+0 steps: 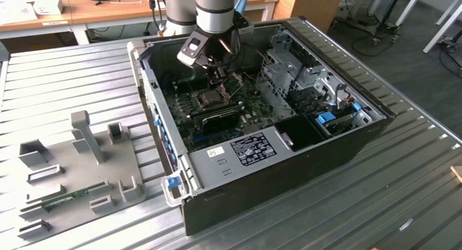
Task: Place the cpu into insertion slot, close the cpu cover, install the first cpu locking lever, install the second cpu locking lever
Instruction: 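Close the cpu cover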
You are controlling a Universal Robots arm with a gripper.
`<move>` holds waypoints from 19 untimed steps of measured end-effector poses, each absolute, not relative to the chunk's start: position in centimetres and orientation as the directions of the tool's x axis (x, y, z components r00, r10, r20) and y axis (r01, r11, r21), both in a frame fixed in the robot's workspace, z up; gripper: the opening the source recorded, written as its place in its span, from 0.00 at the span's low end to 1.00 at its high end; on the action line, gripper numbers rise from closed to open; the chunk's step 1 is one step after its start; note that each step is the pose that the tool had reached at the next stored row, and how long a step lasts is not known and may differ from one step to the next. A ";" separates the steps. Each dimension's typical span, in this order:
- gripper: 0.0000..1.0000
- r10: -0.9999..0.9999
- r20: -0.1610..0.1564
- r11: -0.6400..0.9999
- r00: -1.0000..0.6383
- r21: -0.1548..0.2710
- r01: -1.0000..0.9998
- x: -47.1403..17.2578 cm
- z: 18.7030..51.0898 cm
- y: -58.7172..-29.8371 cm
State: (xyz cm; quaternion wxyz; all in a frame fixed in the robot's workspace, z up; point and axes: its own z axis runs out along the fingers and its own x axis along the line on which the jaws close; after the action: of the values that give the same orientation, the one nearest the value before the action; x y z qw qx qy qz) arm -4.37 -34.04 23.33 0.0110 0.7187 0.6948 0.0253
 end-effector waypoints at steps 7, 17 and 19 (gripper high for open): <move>0.10 0.999 0.021 -0.034 0.033 0.051 0.998 -4.4 23.7 -34.0; 0.10 0.999 0.021 -0.034 0.033 0.051 0.998 -4.4 24.0 -34.0; 0.10 0.999 0.021 -0.034 0.033 0.051 0.998 -4.4 24.0 -34.0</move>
State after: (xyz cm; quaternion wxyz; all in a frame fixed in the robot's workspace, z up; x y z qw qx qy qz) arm -4.37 -34.04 24.03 0.0110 0.7187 0.6948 0.0254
